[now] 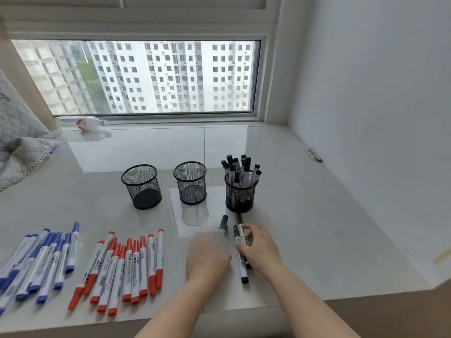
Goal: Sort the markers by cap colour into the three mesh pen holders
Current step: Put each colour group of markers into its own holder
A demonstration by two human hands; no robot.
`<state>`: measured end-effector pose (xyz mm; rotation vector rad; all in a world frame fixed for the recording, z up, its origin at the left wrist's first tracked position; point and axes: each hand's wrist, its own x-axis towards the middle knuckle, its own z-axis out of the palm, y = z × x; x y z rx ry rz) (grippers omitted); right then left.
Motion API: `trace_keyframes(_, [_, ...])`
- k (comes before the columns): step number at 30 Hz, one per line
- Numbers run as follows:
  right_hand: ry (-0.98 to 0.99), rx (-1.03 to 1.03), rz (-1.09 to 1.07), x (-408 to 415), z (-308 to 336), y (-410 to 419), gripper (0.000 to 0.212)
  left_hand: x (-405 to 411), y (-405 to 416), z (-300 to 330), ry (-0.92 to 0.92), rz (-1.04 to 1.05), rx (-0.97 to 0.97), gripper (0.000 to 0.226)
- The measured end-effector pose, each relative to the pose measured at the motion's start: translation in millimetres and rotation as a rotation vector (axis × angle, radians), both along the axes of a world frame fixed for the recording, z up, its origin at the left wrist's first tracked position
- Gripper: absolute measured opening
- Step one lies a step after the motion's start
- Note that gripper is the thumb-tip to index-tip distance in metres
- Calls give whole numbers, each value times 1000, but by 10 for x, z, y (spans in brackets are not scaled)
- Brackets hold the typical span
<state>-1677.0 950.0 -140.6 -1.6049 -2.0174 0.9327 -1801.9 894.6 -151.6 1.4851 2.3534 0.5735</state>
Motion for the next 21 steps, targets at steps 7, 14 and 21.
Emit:
trace_keyframes(7, [-110, -32, -48, -50, 51, 43, 43, -67, 62, 45, 61, 15, -41, 33])
trace_keyframes(14, [-405, -15, -23, -151, 109, 83, 30, -209, 116, 94, 104, 31, -102, 25])
trace_keyframes(21, [-300, -108, 29, 18, 233, 167, 25, -332, 39, 102, -142, 152, 56, 20])
